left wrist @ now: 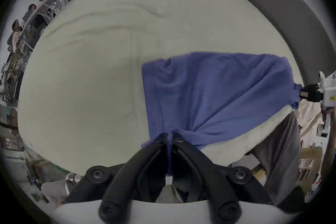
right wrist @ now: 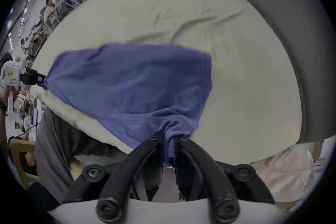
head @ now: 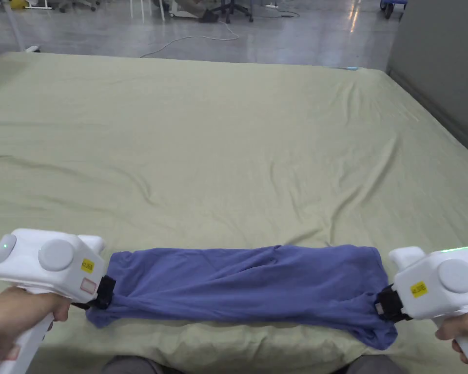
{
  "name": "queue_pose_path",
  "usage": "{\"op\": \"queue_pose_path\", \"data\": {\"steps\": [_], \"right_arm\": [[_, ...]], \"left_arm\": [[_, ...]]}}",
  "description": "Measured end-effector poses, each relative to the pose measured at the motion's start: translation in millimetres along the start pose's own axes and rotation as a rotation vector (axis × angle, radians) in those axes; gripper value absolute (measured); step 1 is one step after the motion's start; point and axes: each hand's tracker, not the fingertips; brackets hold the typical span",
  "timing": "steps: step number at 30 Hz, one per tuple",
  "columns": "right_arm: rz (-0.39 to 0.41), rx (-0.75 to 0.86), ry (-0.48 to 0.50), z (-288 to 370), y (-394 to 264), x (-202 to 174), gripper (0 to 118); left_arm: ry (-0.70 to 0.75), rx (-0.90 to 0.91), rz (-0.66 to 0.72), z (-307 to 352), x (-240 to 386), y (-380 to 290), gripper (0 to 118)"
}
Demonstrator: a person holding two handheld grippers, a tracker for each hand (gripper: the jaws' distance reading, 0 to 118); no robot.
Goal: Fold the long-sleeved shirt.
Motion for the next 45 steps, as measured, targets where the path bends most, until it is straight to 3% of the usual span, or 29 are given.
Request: {"op": "queue_pose_path", "data": {"steps": [4,5,6,7,8,9,11,13,15,16,17,18,19,21,24,25,28,30,34,37,40,42,45], "right_arm": [[-0.008,-0.024,-0.014,-21.0,0.9,5.1,10],[-0.017,-0.021,-0.012,-19.6,1.9,6.5,17],[-0.025,-0.021,-0.012,-13.9,2.8,9.0,34],[-0.025,-0.017,-0.038,-6.1,3.1,8.8,71],[-0.005,-0.007,-0.081,3.4,3.5,8.3,97],[0.030,0.020,-0.105,14.6,4.1,8.0,105],[0.063,0.143,-0.076,40.9,5.8,6.3,105],[0.037,0.253,-0.086,58.8,14.2,2.0,105],[-0.020,0.331,-0.086,71.9,23.7,-8.6,104],[-0.035,0.364,-0.073,74.8,27.8,-12.8,91],[-0.039,0.391,-0.059,76.2,32.6,-17.9,57],[-0.034,0.388,-0.055,74.1,37.2,-25.0,6],[-0.036,0.379,-0.074,68.4,39.1,-29.9,0],[0.036,0.355,-0.071,55.1,48.7,-40.4,0],[0.025,0.344,-0.077,46.7,54.1,-45.9,0],[0.023,0.341,-0.063,45.8,53.7,-46.9,0],[0.027,0.345,-0.023,49.5,52.3,-48.6,0],[0.037,0.341,-0.013,51.2,50.4,-51.1,0],[0.038,0.318,0.021,43.9,48.3,-50.4,0],[0.018,0.290,0.027,33.1,49.5,-49.7,0],[0.016,0.274,0.008,29.0,48.8,-48.1,0],[0.009,0.266,0.013,28.2,48.3,-47.3,0],[0.000,0.260,0.017,27.3,47.4,-48.1,0]], "left_arm": [[0.004,0.018,0.011,-7.2,-0.3,-2.4,2],[0.004,0.031,0.029,-4.2,-1.4,-2.1,10],[0.003,0.055,0.042,1.7,-3.5,-1.6,29],[0.003,0.090,0.050,10.1,-5.4,-1.8,74],[0.016,0.129,0.051,22.7,-3.9,-2.7,104],[0.016,0.166,0.050,35.2,-4.6,-3.5,118],[-0.012,0.288,0.048,62.1,-6.7,-5.4,118],[-0.034,0.349,0.081,81.0,-3.6,-0.1,117],[0.018,0.422,0.131,90.0,2.3,5.5,116],[0.033,0.469,0.112,91.0,7.2,5.7,99],[0.055,0.493,0.056,89.0,12.7,8.3,63],[0.109,0.487,0.029,84.0,17.8,11.6,14],[0.154,0.480,0.047,80.8,22.0,13.5,0],[0.088,0.438,0.020,73.5,16.4,17.7,0],[-0.048,0.445,0.114,73.9,-1.9,18.3,0],[-0.128,0.432,0.151,72.8,-14.5,19.2,13],[-0.391,0.302,0.302,53.7,-59.8,22.0,116],[-0.544,0.245,0.397,30.3,-89.5,13.3,118],[-0.588,0.153,0.496,-19.4,-124.7,2.2,118],[-0.721,0.070,0.551,-49.1,-122.4,-5.6,118],[-0.788,0.156,0.458,-51.7,-98.5,-0.2,118],[-0.880,0.087,0.452,-69.0,-79.9,11.4,118],[-0.797,0.095,0.389,-73.8,-58.9,27.4,118]]}}
